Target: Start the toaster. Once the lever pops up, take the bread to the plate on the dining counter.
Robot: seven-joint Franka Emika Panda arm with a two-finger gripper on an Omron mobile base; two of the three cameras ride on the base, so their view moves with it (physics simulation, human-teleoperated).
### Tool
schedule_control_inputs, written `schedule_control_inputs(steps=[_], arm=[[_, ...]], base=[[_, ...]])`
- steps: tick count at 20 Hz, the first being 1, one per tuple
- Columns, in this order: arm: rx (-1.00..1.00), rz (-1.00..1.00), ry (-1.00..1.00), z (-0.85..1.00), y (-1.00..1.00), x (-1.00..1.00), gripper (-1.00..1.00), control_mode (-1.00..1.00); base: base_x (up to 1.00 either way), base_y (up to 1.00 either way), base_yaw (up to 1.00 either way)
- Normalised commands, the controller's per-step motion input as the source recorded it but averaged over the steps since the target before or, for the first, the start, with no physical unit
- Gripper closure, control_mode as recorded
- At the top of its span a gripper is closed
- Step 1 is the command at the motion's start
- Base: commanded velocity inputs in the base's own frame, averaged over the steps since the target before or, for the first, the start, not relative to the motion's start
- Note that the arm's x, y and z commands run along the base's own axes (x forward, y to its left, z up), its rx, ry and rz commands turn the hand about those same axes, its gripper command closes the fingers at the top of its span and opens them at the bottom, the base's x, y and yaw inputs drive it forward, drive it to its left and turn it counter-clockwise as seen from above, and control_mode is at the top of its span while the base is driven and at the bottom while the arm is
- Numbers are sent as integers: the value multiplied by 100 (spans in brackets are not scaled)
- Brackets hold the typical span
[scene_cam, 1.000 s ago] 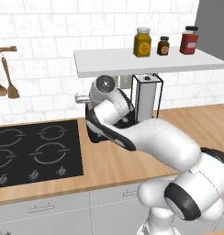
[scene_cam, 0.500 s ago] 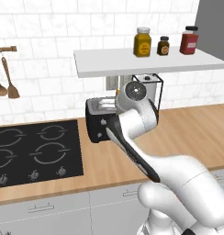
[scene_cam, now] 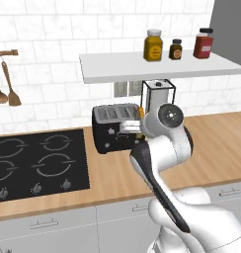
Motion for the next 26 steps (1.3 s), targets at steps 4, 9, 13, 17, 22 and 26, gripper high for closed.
schedule_control_inputs(steps=[4,9,13,17,22,26], arm=[[2,0,-6,51,-27,-56,100,-100],[5,0,-4,60,-29,-40,100,-100],[4,0,-1,33,-24,-44,100,-100],[1,0,8,0,-27,-61,100,-100],[0,0,6,-11,-34,-56,100,-100],[0,-1,0,0,-23,-38,100,-100]], base=[[0,0,0],[0,0,0],[0,0,0],[0,0,0],[0,0,0],[0,0,0]])
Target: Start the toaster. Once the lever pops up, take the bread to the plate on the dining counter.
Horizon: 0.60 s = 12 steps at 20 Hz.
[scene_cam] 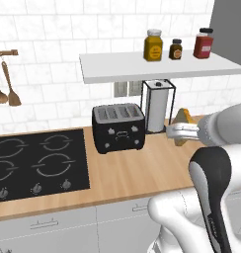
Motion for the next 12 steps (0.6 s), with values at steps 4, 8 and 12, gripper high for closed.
schedule_control_inputs(steps=[4,8,12], arm=[[0,0,0,0,-4,-16,100,-100],[0,0,0,0,0,-4,100,-100],[0,0,0,0,0,-3,100,-100]], base=[[0,0,0],[0,0,0],[0,0,0]])
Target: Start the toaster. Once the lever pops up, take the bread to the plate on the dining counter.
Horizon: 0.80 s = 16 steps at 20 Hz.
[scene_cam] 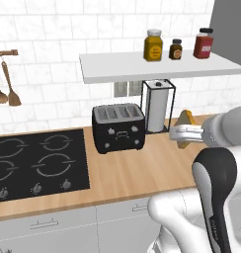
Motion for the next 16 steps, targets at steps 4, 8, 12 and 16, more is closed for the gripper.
schedule_control_inputs(steps=[4,8,12,16], arm=[[0,0,0,0,0,-1,100,100],[0,0,0,0,0,0,100,100],[0,0,0,0,0,0,100,100],[0,0,0,0,0,0,100,100]], base=[[-3,0,0],[-38,0,0],[-89,0,8],[-95,0,21]])
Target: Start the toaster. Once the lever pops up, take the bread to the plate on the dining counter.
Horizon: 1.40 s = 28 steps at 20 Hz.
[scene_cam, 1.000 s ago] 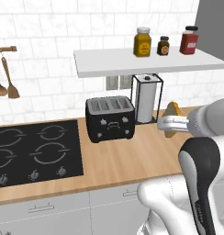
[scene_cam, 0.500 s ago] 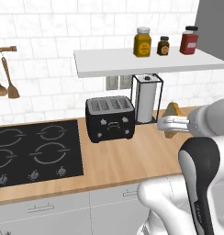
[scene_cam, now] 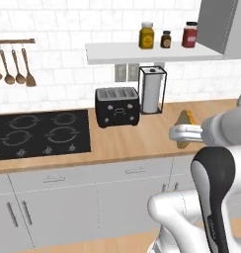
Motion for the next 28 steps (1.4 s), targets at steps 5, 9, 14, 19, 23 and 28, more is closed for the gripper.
schedule_control_inputs(steps=[5,9,14,19,23,28], arm=[[0,0,0,0,0,0,100,100],[0,0,0,0,0,0,100,100],[0,0,0,0,0,0,100,100],[0,0,0,0,0,0,100,100],[0,0,0,0,0,0,100,100],[0,0,0,0,0,0,100,100]], base=[[-58,9,29],[-22,13,36],[9,-6,30],[13,-4,31],[19,0,61],[20,1,65]])
